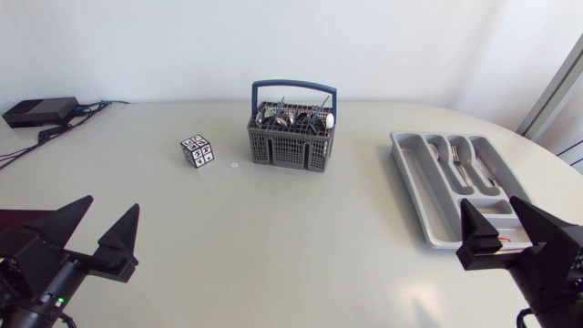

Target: Transfer all utensils from the basket to the drawer tray.

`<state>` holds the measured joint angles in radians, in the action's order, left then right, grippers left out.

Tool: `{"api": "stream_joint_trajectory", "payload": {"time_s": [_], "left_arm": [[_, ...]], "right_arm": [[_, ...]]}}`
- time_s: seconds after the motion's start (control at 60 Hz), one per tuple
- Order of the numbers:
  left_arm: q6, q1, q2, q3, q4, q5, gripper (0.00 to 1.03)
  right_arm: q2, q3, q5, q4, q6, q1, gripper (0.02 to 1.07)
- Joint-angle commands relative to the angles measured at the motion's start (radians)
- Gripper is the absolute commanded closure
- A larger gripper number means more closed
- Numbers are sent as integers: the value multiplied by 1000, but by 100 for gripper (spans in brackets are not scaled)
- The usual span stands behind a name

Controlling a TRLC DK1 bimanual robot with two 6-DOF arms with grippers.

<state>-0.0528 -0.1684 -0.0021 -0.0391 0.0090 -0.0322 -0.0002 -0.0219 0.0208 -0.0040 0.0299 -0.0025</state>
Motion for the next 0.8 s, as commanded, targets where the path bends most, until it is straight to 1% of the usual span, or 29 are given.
{"api": "stream_joint_trajectory", "payload": {"time_s": [0.0,0.133,0.217,0.3,0.4,0.433,0.45,0.467,0.517,0.55,0.6,0.7,0.733,0.783], "left_arm": [[-4,17,-9,38,-17,-9,4],[37,-23,-9,39,-4,-11,4],[25,-22,-10,41,3,-12,4],[18,-14,-10,41,11,-51,4],[22,-23,-10,38,-9,-38,4],[24,-26,-12,38,-4,-51,4],[34,-22,-12,38,3,-87,4],[41,-20,-12,39,9,-104,4],[51,-19,-12,36,68,-176,5],[64,-13,-12,30,106,-204,6],[87,-10,-12,19,123,-206,8],[91,-10,1,-22,135,-206,8],[93,-14,31,-45,148,-206,11],[102,-17,79,-73,164,-206,12]], "right_arm": [[-4,23,-9,-2,-2,19,7],[-4,22,-9,-5,-2,6,7],[-3,22,-9,-10,-2,4,7],[0,22,-9,-13,-4,9,7],[19,22,-9,-14,-4,41,7],[22,22,-9,-14,-4,55,7],[22,22,-9,-13,-2,59,7],[22,22,-10,-8,-2,61,7],[-7,22,-12,-2,-1,62,7],[-7,20,-13,15,-1,67,7],[-3,14,-18,35,-2,75,7],[25,-7,-36,76,-4,90,7],[77,-21,-41,113,-7,93,7],[157,-44,-45,160,-22,95,7]]}}
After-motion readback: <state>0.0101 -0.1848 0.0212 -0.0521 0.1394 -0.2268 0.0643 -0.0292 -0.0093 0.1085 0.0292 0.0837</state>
